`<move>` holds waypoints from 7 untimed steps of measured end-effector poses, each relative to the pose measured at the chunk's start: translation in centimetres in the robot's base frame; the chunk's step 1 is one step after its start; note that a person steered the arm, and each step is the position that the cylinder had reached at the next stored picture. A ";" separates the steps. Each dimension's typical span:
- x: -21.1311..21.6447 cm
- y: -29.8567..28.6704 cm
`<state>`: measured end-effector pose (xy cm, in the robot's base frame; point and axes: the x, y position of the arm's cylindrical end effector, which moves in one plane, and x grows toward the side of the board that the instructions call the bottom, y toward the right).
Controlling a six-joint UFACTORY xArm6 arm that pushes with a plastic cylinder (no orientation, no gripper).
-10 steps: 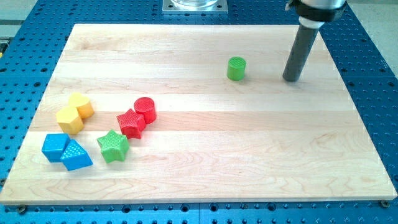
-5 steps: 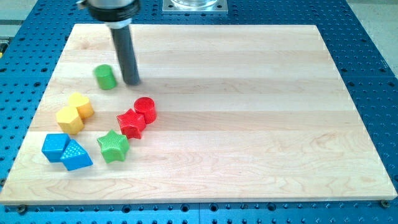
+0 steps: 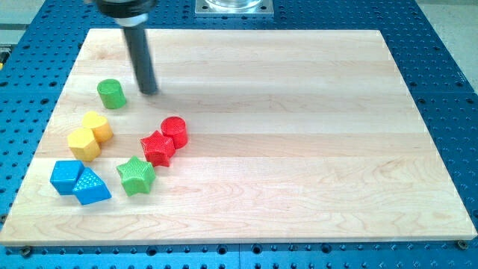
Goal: Move the green circle into the yellow heart
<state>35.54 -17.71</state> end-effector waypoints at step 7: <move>3.3 -4.0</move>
